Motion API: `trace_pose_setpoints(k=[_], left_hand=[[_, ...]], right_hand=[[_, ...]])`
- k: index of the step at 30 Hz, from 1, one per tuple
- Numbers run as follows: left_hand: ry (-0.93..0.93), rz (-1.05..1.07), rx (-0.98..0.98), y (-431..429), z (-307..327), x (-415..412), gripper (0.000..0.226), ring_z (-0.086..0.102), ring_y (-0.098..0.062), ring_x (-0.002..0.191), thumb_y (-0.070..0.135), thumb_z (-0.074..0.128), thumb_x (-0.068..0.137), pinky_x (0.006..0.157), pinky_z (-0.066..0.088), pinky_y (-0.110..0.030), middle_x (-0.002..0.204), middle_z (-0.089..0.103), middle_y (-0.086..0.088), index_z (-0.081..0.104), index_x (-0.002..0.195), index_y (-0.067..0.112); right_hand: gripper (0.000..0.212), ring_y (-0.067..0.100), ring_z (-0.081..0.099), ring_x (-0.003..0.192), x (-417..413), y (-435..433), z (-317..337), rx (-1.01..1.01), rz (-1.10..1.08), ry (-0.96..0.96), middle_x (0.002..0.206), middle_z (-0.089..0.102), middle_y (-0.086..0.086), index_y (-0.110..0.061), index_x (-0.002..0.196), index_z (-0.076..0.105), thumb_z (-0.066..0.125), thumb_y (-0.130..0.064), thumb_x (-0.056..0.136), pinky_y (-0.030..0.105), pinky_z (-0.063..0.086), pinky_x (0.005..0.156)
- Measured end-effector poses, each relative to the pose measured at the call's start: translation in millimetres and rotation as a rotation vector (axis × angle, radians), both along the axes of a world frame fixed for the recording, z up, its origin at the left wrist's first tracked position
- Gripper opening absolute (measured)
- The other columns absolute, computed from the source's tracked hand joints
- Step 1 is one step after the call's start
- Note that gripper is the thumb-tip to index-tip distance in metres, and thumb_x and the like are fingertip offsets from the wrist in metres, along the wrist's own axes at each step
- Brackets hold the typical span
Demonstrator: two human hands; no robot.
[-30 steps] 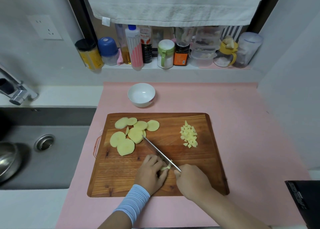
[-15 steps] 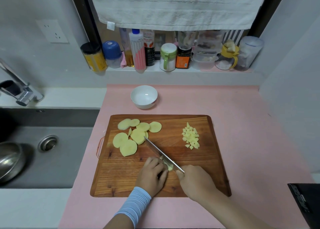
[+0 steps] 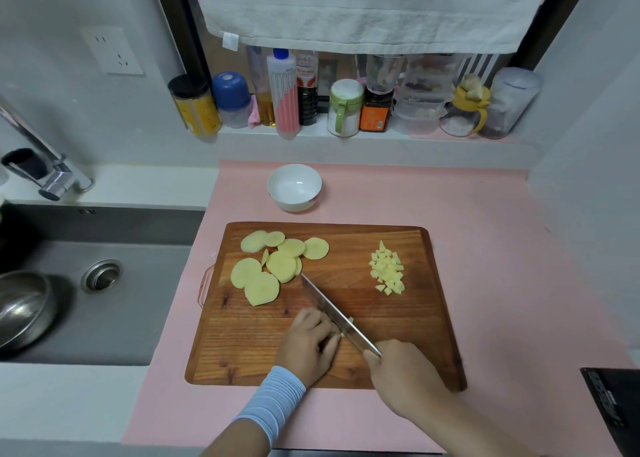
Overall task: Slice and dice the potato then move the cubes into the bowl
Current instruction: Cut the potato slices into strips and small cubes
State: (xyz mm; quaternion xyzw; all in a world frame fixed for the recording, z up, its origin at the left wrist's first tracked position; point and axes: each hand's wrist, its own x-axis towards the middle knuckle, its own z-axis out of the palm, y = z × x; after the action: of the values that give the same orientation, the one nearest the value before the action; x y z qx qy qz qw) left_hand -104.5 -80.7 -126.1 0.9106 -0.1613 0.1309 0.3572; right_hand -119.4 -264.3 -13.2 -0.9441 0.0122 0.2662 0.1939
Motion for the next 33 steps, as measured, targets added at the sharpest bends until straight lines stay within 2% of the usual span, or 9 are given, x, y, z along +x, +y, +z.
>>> trace_pose_setpoints(k=[3,7,9,11,14,18,22,28,33], left_hand=[[-0.006,0.003,-0.004,0.1,-0.3,0.0,0.006,0.051,-0.01,0.091,0.017,0.072,0.086,0.092,0.034,-0.011,0.088,0.059,0.011,0.069,0.084,0.021],[-0.022,0.003,-0.015,1.5,-3.6,-1.9,0.002,0.052,-0.01,0.094,0.019,0.07,0.089,0.093,0.035,-0.01,0.092,0.061,0.009,0.071,0.087,0.019],[-0.034,0.007,-0.016,3.1,-7.4,-6.1,0.003,0.054,-0.012,0.094,0.017,0.07,0.09,0.089,0.04,-0.013,0.093,0.061,0.006,0.071,0.088,0.016],[-0.041,0.022,-0.008,4.1,-10.2,-9.0,0.003,0.055,-0.016,0.09,0.014,0.07,0.09,0.083,0.047,-0.022,0.09,0.06,0.004,0.07,0.087,0.014],[-0.039,0.036,-0.004,5.6,-12.1,-8.3,0.003,0.056,-0.017,0.089,0.014,0.069,0.09,0.08,0.049,-0.028,0.088,0.059,0.003,0.07,0.087,0.014],[-0.037,0.023,-0.008,4.9,-10.3,-8.3,0.004,0.056,-0.016,0.089,0.015,0.068,0.091,0.079,0.049,-0.027,0.089,0.059,0.005,0.07,0.087,0.014],[-0.051,0.036,-0.018,4.3,-7.9,-7.7,0.006,0.053,-0.013,0.087,0.016,0.068,0.092,0.08,0.047,-0.023,0.089,0.059,0.006,0.07,0.086,0.015],[-0.079,0.026,-0.038,4.9,-6.9,-8.3,0.004,0.055,-0.012,0.096,0.015,0.068,0.09,0.089,0.045,-0.02,0.09,0.061,0.006,0.071,0.086,0.016],[-0.074,0.033,-0.046,6.0,-9.2,-7.9,0.004,0.057,-0.015,0.089,0.012,0.072,0.088,0.084,0.048,-0.025,0.09,0.063,0.005,0.071,0.085,0.015]], right_hand=[[0.033,0.018,0.062,0.073,7.1,11.3,-3.9,0.029,-0.005,0.004,0.076,0.063,-0.007,-0.026,0.074,0.054,0.045,-0.039,0.103,0.031,0.048,0.065],[0.028,0.018,0.057,0.072,15.4,21.2,-6.2,0.043,-0.007,-0.01,0.076,0.058,-0.008,-0.026,0.079,0.057,0.046,-0.038,0.103,0.029,0.043,0.065],[0.027,0.019,0.056,0.072,15.6,20.9,-6.5,0.04,-0.006,-0.008,0.075,0.058,-0.008,-0.027,0.082,0.058,0.046,-0.039,0.103,0.029,0.043,0.066],[0.027,0.021,0.058,0.075,16.0,19.8,-6.9,0.038,-0.017,-0.004,0.078,0.06,-0.007,-0.026,0.084,0.062,0.047,-0.04,0.102,0.03,0.046,0.068],[0.029,0.024,0.065,0.082,17.1,20.1,-6.6,0.033,-0.023,0.006,0.082,0.065,-0.004,-0.024,0.088,0.067,0.048,-0.041,0.101,0.031,0.05,0.07],[0.032,0.023,0.067,0.084,17.2,18.2,-3.2,0.029,-0.011,-0.006,0.086,0.07,-0.004,-0.023,0.092,0.068,0.046,-0.044,0.101,0.033,0.053,0.073],[0.033,0.016,0.065,0.077,12.4,14.9,3.5,0.015,0.041,-0.059,0.081,0.067,-0.007,-0.029,0.082,0.06,0.042,-0.045,0.104,0.033,0.054,0.07],[0.036,0.013,0.065,0.076,0.6,8.3,5.8,0.013,0.061,-0.075,0.082,0.067,-0.008,-0.026,0.094,0.068,0.04,-0.047,0.104,0.036,0.057,0.074],[0.035,0.014,0.065,0.079,-3.6,0.9,0.5,0.009,0.043,-0.044,0.085,0.068,-0.009,-0.025,0.097,0.069,0.042,-0.048,0.103,0.036,0.057,0.075]])
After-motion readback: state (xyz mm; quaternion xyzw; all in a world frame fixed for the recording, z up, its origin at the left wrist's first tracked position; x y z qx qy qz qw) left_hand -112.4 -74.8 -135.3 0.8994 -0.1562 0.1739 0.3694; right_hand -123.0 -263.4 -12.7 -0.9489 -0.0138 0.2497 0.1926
